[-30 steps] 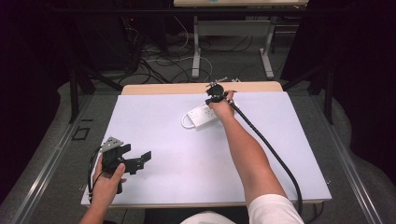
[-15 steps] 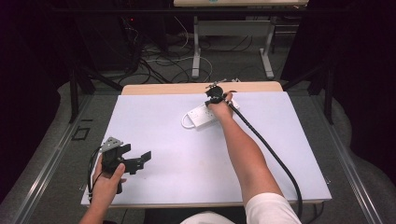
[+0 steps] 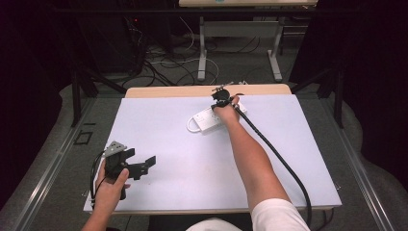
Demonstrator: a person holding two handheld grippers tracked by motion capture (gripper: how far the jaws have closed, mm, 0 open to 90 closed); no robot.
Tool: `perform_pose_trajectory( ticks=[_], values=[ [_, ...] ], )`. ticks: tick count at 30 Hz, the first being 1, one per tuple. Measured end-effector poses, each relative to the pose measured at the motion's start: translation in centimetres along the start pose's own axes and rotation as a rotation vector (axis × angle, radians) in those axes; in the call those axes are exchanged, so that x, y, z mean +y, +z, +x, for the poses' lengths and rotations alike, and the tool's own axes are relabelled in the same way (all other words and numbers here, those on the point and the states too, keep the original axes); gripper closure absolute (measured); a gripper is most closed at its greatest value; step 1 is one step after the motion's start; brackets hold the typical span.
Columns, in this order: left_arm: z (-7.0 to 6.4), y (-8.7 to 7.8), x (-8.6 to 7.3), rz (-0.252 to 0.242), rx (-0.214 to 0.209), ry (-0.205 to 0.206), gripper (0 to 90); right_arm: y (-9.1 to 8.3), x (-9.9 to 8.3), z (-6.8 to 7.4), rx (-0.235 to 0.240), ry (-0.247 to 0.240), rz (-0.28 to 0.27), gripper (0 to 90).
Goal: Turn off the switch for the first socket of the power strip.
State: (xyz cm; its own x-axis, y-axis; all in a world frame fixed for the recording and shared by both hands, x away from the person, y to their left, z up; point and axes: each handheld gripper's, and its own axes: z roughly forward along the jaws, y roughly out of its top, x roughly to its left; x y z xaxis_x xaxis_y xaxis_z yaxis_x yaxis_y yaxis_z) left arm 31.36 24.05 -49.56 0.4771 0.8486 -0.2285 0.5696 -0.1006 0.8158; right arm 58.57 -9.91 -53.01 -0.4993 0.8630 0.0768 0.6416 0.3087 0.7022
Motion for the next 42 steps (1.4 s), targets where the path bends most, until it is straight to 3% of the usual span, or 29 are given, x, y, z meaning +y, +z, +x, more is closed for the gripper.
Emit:
perform_pose_trajectory(
  ticks=[12, 28, 35, 42],
  values=[
    [0.0, 0.0, 0.0, -0.001, 0.002, 0.001, 5.5, 0.24, -0.24, 0.16, -0.016, -0.032, -0.007, 90.0],
    [0.0, 0.0, 0.01, -0.001, 0.001, 0.0, 5.5, 0.31, -0.34, 0.27, -0.013, -0.017, -0.03, 90.0],
    [0.02, 0.05, 0.01, -0.001, 0.0, -0.001, 5.5, 0.07, -0.24, 0.07, -0.022, -0.023, 0.0, 88.6],
    [-0.01, 0.03, 0.01, 0.0, 0.0, 0.0, 5.5, -0.4, 0.05, -0.07, -0.021, -0.028, -0.016, 87.8]
  ],
)
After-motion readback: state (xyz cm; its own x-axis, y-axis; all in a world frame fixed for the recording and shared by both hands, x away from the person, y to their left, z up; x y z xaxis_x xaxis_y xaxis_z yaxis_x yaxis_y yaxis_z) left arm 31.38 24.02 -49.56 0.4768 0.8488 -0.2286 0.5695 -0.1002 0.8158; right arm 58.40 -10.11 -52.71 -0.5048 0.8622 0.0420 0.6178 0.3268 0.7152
